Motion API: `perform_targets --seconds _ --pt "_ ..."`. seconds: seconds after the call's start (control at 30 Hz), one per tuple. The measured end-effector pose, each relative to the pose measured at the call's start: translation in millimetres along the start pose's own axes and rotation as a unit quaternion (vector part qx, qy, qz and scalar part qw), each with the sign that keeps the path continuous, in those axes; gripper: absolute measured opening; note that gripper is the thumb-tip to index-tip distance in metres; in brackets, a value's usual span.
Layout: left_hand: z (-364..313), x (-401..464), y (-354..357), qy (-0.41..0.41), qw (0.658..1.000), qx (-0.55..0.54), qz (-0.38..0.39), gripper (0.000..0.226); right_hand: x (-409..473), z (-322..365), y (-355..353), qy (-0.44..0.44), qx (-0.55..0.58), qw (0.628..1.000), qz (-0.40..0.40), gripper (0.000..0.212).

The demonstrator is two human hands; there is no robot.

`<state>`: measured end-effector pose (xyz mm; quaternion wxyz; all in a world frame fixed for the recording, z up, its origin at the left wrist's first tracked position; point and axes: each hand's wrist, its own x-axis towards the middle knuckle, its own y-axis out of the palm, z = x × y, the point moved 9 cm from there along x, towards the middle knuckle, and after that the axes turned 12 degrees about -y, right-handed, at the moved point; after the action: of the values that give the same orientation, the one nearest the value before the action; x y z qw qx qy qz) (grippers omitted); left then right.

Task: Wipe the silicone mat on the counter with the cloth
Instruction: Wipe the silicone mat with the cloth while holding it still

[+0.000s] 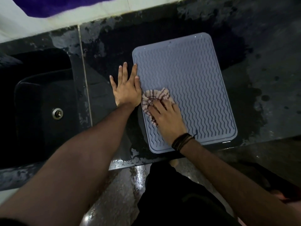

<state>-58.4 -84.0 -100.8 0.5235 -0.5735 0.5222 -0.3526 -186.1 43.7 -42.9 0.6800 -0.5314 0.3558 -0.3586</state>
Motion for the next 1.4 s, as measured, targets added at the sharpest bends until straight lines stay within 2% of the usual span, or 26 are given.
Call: perform_targets --seconds 0.2,0.33,0.4,0.53,0.63,0.73,0.9,1.03,1.1,1.27,1.4 --pt "0.2 -0.9 -0.7 0.002 1.0 -0.004 0.0 0.053 -47.6 13.3 -0.2 -0.017 0.023 0.999 0.023 0.042" --pt "1.1 -1.4 -1.0 0.007 1.0 -0.009 0.003 0.055 -24.4 -1.1 -21.5 0.039 0.055 0.997 -0.037 0.052" --pt "1.0 -0.6 -1.0 0.008 1.0 -0.002 0.006 0.056 -1.2 -4.9 -25.0 0.059 0.055 0.995 -0.051 0.049" --pt "0.0 0.4 0.6 0.003 1.0 0.001 0.011 0.056 20.5 9.3 -2.6 0.031 0.014 0.999 0.009 0.056" --pt "0.6 0.1 0.6 0.0 1.0 0.005 0.004 0.056 -3.2 19.8 5.8 0.016 -0.005 1.0 0.007 0.055" --pt "-0.1 -1.1 0.1 0.001 1.0 0.006 0.0 0.056 -42.1 33.3 10.8 0.007 0.019 0.999 0.025 0.048" --pt "1.2 -1.1 -0.1 0.005 1.0 0.0 0.006 0.057 -74.6 46.9 8.0 0.007 0.041 0.998 0.051 0.048" --pt "2.4 -1.7 0.3 0.007 1.0 0.001 0.014 0.059 -50.4 27.1 -12.1 0.071 0.037 0.997 -0.007 0.062" --pt "1.8 -1.2 0.5 0.006 1.0 0.001 0.018 0.06 -28.5 18.6 -17.8 0.085 0.024 0.995 -0.035 0.063" --pt "1.1 -0.5 0.4 0.002 1.0 0.01 0.013 0.061 2.2 23.4 5.4 0.078 -0.044 0.995 0.037 0.07" --pt "-1.9 0.7 -0.6 0.004 1.0 0.008 0.012 0.06 -34.3 39.1 9.2 0.067 -0.027 0.997 0.033 0.079"
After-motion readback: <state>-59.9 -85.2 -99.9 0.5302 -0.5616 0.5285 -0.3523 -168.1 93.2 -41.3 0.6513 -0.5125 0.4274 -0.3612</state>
